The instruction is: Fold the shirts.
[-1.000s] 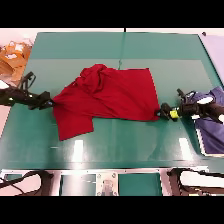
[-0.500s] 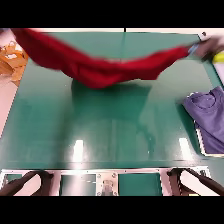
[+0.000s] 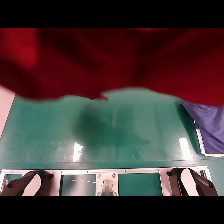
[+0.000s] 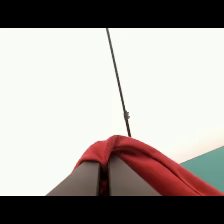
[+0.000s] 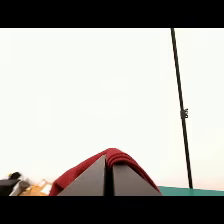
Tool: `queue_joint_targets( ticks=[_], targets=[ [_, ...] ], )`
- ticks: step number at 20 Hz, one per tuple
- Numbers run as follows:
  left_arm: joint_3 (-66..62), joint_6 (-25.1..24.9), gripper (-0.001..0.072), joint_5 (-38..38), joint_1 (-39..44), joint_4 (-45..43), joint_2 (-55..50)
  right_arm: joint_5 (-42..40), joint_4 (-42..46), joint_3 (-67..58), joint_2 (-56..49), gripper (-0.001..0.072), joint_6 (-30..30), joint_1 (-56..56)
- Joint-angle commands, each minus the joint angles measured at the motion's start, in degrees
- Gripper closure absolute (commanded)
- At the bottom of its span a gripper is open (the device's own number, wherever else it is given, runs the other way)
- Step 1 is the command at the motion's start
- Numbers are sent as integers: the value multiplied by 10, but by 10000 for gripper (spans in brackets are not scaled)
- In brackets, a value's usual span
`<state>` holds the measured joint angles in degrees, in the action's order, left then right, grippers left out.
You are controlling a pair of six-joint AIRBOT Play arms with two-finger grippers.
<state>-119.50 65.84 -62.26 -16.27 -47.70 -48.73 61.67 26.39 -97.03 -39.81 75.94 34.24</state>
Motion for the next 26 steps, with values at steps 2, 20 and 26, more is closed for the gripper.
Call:
queue_joint_targets(
  ticks=[2,20,26],
  targets=[
    [75,-4,685,17,0,-9,-26,20,17,91,12,696,16,12],
    [172,-87,567,101,177,111,-602,-265,-40,430,-479,514,-167,-203],
    [83,-35,105,-128,86,104,-600,-45,14,361,-445,496,-162,-87]
  ],
)
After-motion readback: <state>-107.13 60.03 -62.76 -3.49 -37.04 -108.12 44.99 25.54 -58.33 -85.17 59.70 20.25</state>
